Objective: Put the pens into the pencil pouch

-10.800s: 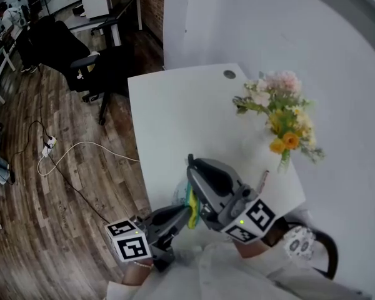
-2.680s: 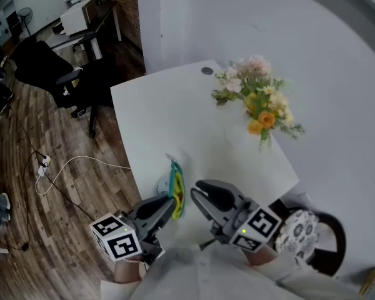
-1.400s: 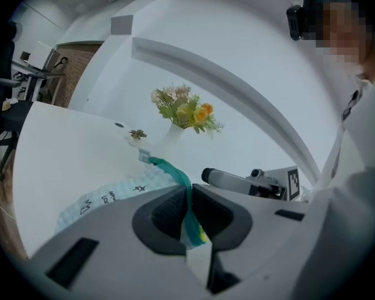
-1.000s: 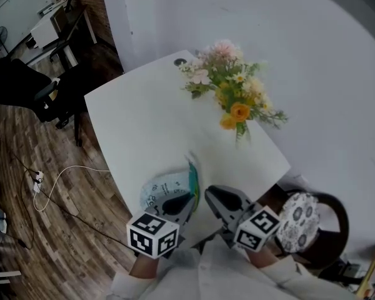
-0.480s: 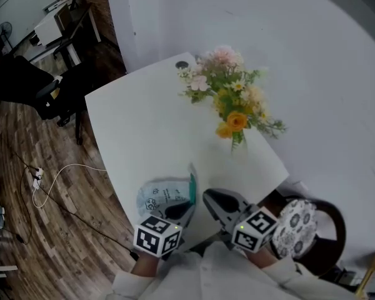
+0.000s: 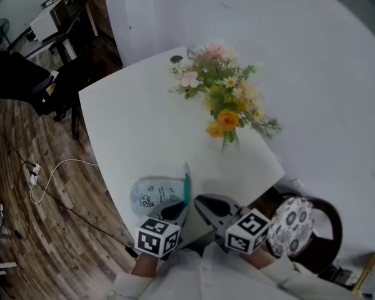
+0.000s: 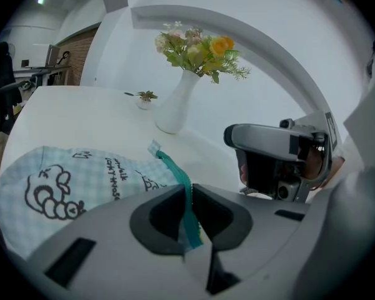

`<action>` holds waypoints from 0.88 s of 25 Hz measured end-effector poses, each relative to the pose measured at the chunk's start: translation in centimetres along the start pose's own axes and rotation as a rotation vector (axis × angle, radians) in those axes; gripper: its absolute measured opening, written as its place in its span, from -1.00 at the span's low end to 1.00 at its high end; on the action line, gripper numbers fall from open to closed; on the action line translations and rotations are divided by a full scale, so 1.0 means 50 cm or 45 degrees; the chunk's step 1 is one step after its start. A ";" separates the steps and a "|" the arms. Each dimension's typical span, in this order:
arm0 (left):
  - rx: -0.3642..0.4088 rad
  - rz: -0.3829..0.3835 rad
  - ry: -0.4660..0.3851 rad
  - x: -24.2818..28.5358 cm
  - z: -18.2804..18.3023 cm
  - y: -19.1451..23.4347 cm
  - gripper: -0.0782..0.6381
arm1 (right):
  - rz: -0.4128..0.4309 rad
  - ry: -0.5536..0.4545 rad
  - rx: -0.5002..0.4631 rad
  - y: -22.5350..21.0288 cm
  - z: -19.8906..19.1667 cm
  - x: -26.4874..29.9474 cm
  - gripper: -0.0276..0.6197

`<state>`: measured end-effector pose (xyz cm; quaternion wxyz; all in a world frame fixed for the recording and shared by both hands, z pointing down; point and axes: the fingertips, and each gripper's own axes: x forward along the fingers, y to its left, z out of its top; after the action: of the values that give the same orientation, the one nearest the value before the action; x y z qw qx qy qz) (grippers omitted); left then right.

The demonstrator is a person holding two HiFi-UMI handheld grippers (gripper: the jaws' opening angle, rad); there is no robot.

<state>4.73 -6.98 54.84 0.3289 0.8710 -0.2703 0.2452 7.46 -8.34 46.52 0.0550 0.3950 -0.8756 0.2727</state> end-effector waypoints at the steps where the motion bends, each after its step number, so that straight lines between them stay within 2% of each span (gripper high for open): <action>1: -0.014 0.004 -0.001 0.003 -0.003 0.002 -0.69 | 0.005 0.011 0.002 0.001 -0.004 0.000 -0.83; 5: -0.050 0.031 0.016 0.008 -0.018 0.004 -0.67 | 0.020 0.037 0.006 0.004 -0.014 -0.005 -0.83; 9: -0.073 0.041 0.013 0.005 -0.017 -0.001 -0.53 | 0.020 0.050 0.008 -0.002 -0.012 -0.012 -0.83; 15: -0.058 0.037 -0.007 -0.020 0.001 -0.013 -0.44 | 0.025 0.064 -0.017 -0.003 -0.005 -0.014 -0.83; 22: -0.034 0.042 -0.106 -0.063 0.058 -0.025 -0.45 | 0.078 0.065 -0.085 0.011 0.024 -0.005 -0.83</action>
<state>3.94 -7.24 50.46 0.3247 0.8715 -0.3013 0.2104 7.38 -8.51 45.21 0.0822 0.3588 -0.8942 0.2548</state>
